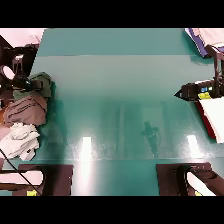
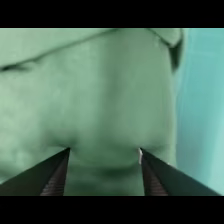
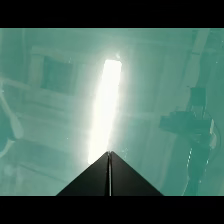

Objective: Fold the shirts.

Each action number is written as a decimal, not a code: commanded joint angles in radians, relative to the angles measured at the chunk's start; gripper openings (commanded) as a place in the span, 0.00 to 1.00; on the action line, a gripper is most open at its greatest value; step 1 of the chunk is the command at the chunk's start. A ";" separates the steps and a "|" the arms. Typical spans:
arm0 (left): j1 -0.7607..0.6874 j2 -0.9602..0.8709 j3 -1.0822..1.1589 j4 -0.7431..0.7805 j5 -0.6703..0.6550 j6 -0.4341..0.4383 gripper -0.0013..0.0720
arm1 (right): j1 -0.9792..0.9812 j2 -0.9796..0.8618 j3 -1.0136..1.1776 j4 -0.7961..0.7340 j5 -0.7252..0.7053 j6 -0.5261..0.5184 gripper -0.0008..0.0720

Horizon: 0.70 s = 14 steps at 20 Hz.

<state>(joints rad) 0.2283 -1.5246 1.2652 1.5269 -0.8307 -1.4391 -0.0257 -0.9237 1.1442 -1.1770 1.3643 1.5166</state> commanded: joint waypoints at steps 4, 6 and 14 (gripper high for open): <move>0.005 -0.039 0.046 -0.022 0.027 0.003 0.06 | 0.001 0.001 0.000 0.000 -0.029 0.001 0.04; 0.004 -0.034 0.130 -0.049 -0.053 0.010 0.06 | 0.001 0.001 0.009 0.000 -0.038 0.001 0.04; 0.004 0.210 0.551 -0.671 -0.335 0.304 0.05 | 0.001 0.000 0.225 -0.002 -0.111 0.000 0.04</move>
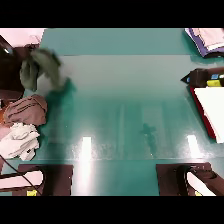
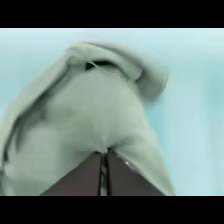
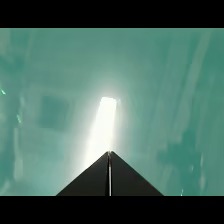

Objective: Fold the shirts.

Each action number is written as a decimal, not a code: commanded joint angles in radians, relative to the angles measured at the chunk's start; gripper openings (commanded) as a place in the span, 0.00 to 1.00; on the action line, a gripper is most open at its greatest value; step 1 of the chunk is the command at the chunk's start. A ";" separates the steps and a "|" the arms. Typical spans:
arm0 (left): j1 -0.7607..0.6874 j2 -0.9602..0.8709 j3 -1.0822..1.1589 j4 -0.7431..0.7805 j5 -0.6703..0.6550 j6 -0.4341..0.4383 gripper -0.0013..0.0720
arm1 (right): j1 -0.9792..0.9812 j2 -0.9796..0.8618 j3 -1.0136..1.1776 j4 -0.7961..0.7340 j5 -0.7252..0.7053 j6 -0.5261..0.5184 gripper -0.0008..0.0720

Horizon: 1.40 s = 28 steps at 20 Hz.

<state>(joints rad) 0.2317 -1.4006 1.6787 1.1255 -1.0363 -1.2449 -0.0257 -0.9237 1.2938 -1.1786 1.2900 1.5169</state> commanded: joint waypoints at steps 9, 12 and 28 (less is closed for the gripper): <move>-0.265 0.239 0.282 -0.452 -0.439 0.127 0.05 | 0.001 0.002 0.182 0.001 -0.074 0.000 0.04; -0.472 0.203 0.192 -0.331 -0.438 0.127 0.05 | 0.001 0.001 0.182 0.002 -0.074 0.000 0.04; -0.317 0.080 -0.301 -0.234 -0.462 0.032 0.76 | 0.001 0.000 0.182 0.000 0.022 0.000 0.04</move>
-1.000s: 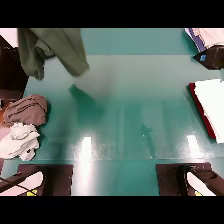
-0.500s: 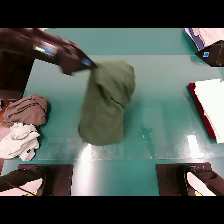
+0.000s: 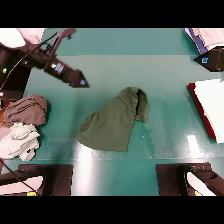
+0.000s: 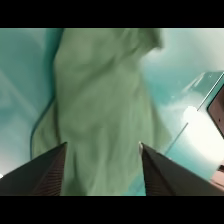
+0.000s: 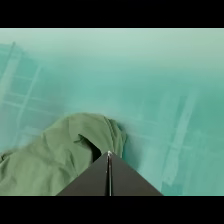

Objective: Fold the shirts.

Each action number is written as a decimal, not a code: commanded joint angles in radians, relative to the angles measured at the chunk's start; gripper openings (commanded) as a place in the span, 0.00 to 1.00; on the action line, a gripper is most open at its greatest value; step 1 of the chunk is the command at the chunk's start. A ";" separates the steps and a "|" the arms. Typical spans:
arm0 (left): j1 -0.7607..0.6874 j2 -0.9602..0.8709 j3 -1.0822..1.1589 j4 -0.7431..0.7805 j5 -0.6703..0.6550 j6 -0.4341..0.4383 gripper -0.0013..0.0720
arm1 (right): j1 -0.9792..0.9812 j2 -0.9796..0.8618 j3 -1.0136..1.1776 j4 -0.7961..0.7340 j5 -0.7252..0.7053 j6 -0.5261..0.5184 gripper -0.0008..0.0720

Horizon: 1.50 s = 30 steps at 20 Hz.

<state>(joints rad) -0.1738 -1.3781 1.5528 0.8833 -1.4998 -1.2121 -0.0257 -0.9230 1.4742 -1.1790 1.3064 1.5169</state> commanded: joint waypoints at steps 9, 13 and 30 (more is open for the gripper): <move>0.115 0.121 -0.752 -0.056 0.465 0.155 0.76 | 0.001 0.000 0.001 0.001 0.006 0.000 0.04; 0.115 0.089 -0.753 -0.085 0.510 0.173 0.76 | 0.001 0.000 0.001 0.001 0.006 0.000 0.04; -0.020 -0.013 -0.591 -0.108 0.416 0.140 0.05 | 0.001 -0.002 -0.102 0.003 0.031 0.000 0.04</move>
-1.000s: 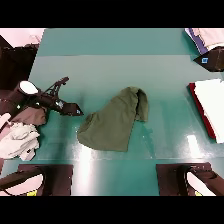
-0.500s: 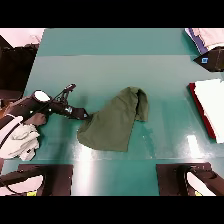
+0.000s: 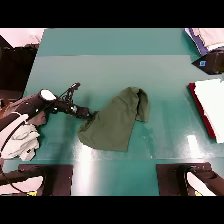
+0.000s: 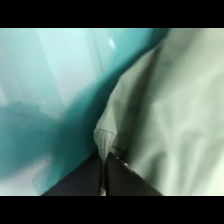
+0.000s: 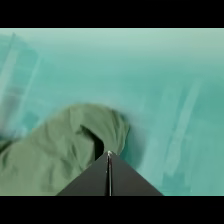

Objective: Fold the shirts.

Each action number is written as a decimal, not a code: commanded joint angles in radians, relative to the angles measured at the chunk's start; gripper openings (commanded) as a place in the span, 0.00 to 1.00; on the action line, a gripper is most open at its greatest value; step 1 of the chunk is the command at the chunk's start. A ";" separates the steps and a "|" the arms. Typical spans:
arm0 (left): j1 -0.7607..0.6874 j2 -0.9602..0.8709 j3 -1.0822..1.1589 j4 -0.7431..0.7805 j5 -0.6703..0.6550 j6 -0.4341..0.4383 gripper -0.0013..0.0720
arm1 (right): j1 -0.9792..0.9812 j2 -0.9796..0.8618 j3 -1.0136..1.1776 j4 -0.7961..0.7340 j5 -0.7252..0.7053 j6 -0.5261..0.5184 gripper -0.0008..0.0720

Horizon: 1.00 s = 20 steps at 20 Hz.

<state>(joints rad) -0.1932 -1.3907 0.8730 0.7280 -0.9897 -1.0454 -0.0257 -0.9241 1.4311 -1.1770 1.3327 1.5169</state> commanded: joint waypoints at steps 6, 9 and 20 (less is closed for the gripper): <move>-0.001 0.000 0.471 0.114 -0.312 -0.062 0.05 | 0.061 -0.044 -0.451 0.010 -0.203 0.000 0.73; -0.001 0.000 0.574 0.114 -0.312 -0.084 0.05 | 0.156 -0.161 -0.525 0.102 -0.324 -0.056 0.73; -0.001 0.000 0.597 0.156 -0.360 -0.108 0.05 | 0.250 -0.388 -0.420 0.058 -0.511 -0.067 0.04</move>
<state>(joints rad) -0.1940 -1.3911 1.4654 0.8700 -1.3422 -1.1427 0.2176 -1.2911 0.9779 -1.0950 0.8387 1.4521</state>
